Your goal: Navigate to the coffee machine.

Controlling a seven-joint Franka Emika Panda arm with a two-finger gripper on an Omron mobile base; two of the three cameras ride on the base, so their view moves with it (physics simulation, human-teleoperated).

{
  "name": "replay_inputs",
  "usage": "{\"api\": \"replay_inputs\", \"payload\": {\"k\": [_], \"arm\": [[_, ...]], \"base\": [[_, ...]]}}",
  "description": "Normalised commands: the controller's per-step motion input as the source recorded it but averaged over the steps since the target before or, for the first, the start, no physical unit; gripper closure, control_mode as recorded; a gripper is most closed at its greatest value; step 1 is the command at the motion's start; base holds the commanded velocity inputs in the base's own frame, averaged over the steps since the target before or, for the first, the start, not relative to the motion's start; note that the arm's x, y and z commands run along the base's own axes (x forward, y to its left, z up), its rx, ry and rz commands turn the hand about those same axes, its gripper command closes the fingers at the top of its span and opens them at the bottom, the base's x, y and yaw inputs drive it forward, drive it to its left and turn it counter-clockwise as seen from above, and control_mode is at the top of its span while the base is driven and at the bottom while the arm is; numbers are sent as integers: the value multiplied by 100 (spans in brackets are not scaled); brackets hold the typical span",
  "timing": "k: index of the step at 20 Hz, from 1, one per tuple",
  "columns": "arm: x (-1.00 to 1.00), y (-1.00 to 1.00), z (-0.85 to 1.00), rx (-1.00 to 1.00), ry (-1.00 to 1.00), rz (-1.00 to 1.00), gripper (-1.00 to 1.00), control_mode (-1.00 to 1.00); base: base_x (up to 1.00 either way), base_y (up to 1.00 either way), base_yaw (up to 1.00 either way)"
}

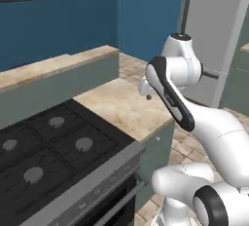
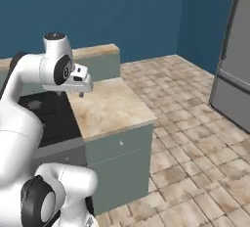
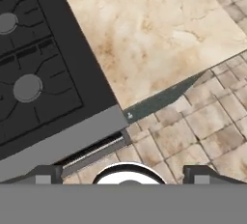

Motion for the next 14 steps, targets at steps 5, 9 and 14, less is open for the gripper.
{"api": "replay_inputs", "payload": {"k": [5, 9, 14], "arm": [[0, 0, 0, 0, 0, 0, -100, 100], [0, 0, 0, 0, 0, 0, -100, 100], [0, 0, 0, 0, 0, 0, -100, 100]], "base": [[-5, 0, -97], [-5, 0, -97], [-2, 0, -93]]}}
